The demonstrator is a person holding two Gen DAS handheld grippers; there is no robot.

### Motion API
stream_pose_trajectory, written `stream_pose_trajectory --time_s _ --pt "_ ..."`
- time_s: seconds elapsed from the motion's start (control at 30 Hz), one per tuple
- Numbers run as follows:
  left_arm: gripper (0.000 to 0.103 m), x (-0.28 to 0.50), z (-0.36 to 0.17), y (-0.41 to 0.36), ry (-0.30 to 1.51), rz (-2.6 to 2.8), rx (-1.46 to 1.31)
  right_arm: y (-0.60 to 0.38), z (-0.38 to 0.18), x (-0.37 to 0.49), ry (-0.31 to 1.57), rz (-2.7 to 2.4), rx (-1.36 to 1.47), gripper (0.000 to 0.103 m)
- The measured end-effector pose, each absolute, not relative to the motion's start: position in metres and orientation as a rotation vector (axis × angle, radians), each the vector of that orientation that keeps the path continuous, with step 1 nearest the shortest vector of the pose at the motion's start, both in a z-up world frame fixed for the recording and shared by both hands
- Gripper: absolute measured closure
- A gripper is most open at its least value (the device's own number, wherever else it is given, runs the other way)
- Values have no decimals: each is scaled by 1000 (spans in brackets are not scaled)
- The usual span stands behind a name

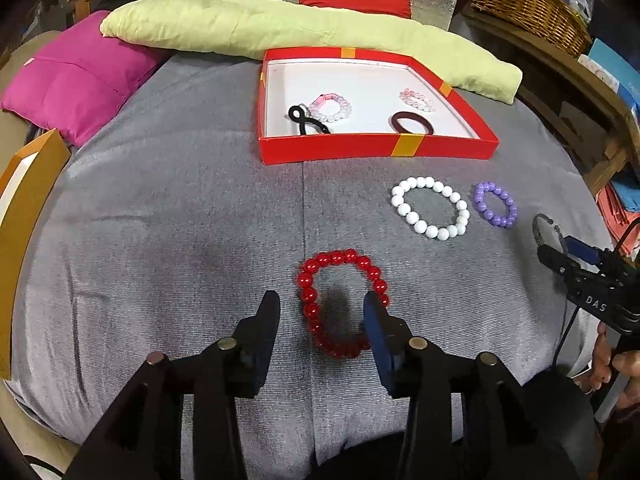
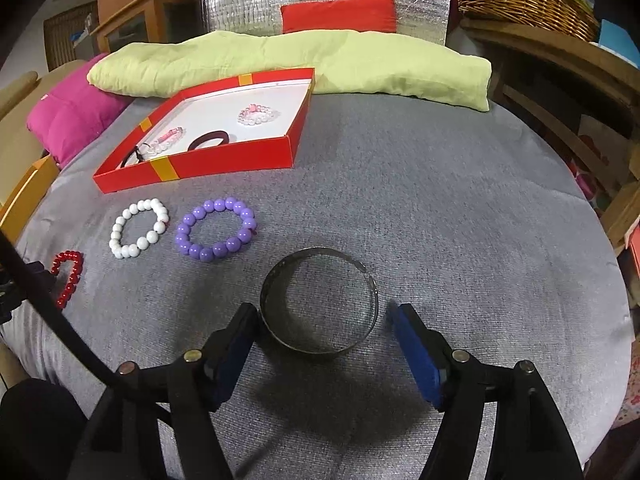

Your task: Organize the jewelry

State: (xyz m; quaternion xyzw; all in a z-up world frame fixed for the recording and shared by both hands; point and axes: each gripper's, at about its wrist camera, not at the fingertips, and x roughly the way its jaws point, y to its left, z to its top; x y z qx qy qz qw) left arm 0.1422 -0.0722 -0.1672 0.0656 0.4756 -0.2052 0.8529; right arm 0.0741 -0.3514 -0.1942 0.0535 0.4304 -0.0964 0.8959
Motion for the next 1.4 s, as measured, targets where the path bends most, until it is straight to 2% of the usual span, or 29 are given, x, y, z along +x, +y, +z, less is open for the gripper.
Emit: stream_pose_trajectory --time_s 0.07,0.13,0.2,0.4,0.47,0.53,0.67,0.73,0.8,1.17,1.23,1.4 --pt "51 142 -165 -72 998 -455 119 -352 -194 74 890 -202 116 30" --pt "39 142 -164 -73 1000 -471 103 -351 -194 73 882 -205 120 37" --pt "38 142 -167 -74 1012 -489 94 -350 -194 73 878 -199 120 41" --pt "38 145 -181 -77 1049 -483 95 -349 -195 73 872 -200 116 40" --pt "45 145 -180 -76 1037 -490 88 -349 -195 74 872 -201 115 40" --pt "62 145 -180 -75 1041 -495 87 -349 -195 74 872 -202 110 40" --pt "73 146 -181 -73 1037 -470 92 -349 -195 74 870 -202 113 40" --pt "85 147 -182 -70 1038 -452 93 -350 -195 74 869 -201 115 40" --pt "91 148 -183 -68 1037 -439 88 -350 -195 74 867 -201 116 40" --pt "93 147 -182 -65 1033 -442 61 -349 -195 73 864 -201 119 40" --pt "87 146 -181 -67 1033 -451 64 -349 -195 73 862 -201 117 40" --pt "82 145 -183 -74 1033 -451 108 -350 -196 73 861 -199 119 40"
